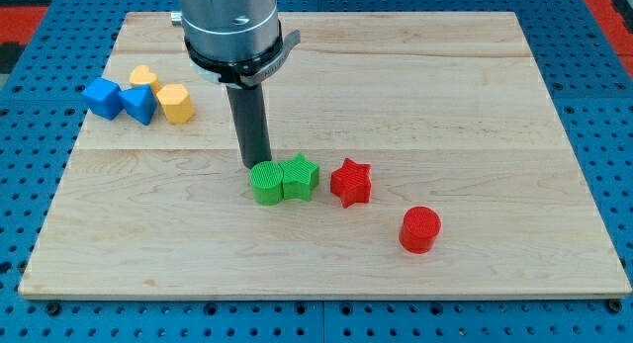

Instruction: Push the green blocks close to the red star

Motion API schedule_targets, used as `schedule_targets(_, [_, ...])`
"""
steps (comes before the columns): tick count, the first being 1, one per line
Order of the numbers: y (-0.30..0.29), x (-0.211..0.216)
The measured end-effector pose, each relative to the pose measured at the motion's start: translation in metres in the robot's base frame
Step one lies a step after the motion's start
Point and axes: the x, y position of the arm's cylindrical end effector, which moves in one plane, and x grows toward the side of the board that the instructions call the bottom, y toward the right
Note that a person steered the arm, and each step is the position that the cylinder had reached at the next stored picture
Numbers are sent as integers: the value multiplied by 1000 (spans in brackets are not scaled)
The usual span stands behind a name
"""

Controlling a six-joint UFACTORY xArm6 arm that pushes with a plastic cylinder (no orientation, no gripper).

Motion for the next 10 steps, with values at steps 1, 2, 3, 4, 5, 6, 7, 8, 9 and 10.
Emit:
schedule_targets(1, [3,-1])
schedule_targets(2, [23,-5])
schedule_targets(3, [31,-16])
schedule_targets(4, [45,-24])
schedule_targets(5, [67,-23])
schedule_targets(6, [67,-7])
schedule_targets(7, [68,3])
schedule_targets(8, [71,3])
schedule_targets(9, [74,4])
schedule_targets(10, [88,4])
